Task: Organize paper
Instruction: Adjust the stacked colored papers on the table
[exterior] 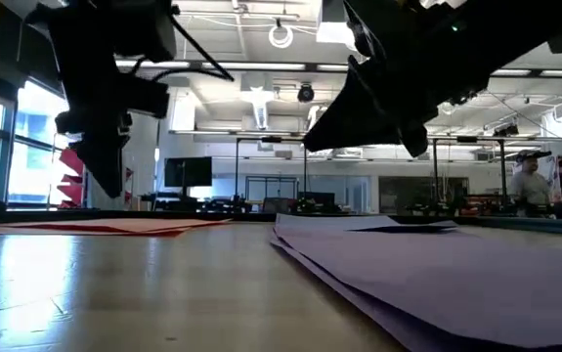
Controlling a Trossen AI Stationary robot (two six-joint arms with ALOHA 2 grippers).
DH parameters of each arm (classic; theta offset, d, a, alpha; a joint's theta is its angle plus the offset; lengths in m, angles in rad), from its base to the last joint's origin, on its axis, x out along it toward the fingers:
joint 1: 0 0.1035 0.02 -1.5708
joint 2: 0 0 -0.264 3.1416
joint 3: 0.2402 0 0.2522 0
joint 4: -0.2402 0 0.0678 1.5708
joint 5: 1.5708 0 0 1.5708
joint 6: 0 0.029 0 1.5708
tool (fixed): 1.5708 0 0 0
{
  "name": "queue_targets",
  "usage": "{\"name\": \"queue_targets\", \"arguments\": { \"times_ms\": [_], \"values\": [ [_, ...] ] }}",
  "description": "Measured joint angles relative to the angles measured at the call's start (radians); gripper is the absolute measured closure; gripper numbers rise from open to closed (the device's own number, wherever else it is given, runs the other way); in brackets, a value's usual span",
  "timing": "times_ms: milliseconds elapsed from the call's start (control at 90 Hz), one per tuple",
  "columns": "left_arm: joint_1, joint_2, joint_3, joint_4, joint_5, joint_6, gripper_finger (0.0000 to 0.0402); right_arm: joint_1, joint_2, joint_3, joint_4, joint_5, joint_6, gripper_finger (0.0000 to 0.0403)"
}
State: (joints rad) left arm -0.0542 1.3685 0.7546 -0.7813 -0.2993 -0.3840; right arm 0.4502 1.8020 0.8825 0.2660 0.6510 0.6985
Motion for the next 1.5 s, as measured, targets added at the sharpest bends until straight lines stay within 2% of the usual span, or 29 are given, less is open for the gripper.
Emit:
{"name": "queue_targets", "arguments": {
  "times_ms": [100, 244, 400, 533, 667, 833, 933, 1033, 1144, 1267, 1322, 1400, 1500],
  "values": [
    [0.01, 0.0, -0.027, 0.019, -0.001, 0.05, 0.0198, -0.008, 0.003, 0.0, 0.002, -0.002, -0.032, 0.0403],
    [0.016, 0.0, -0.108, 0.123, 0.019, 0.1, 0.0196, -0.058, 0.004, 0.0, 0.053, -0.024, -0.173, 0.0403],
    [0.015, -0.001, -0.185, 0.242, 0.057, 0.098, 0.0195, -0.127, 0.004, 0.0, 0.126, -0.151, -0.248, 0.0403],
    [0.015, -0.002, -0.227, 0.337, 0.078, 0.057, 0.0195, -0.153, 0.004, 0.0, 0.115, -0.241, -0.255, 0.0403],
    [0.007, -0.002, -0.247, 0.445, 0.11, 0.021, 0.0195, -0.149, 0.004, 0.0, 0.111, -0.251, -0.255, 0.0403],
    [-0.021, -0.001, -0.245, 0.482, 0.151, -0.054, 0.0198, -0.148, 0.004, 0.0, 0.111, -0.263, -0.262, 0.0403],
    [-0.05, 0.0, -0.211, 0.405, 0.189, -0.121, 0.02, -0.149, 0.004, 0.0, 0.112, -0.275, -0.262, 0.0403],
    [-0.095, 0.002, -0.138, 0.232, 0.181, -0.188, 0.0203, -0.145, 0.004, 0.0, 0.112, -0.278, -0.259, 0.0403],
    [-0.16, 0.002, -0.024, 0.006, 0.073, -0.269, 0.021, -0.142, 0.005, 0.015, 0.126, -0.291, -0.241, 0.0403],
    [-0.23, -0.001, 0.066, -0.223, -0.066, -0.386, 0.0225, -0.143, 0.005, 0.131, 0.084, -0.333, -0.311, 0.0403],
    [-0.245, -0.016, 0.07, -0.3, -0.12, -0.449, 0.0232, -0.15, 0.005, 0.193, 0.001, -0.327, -0.332, 0.0403],
    [-0.218, -0.055, 0.048, -0.384, -0.147, -0.498, 0.0243, -0.186, 0.005, 0.262, -0.096, -0.327, -0.389, 0.0403],
    [-0.147, -0.134, -0.023, -0.395, -0.153, -0.537, 0.026, -0.277, 0.01, 0.312, -0.121, -0.339, -0.411, 0.0403]
  ]
}}
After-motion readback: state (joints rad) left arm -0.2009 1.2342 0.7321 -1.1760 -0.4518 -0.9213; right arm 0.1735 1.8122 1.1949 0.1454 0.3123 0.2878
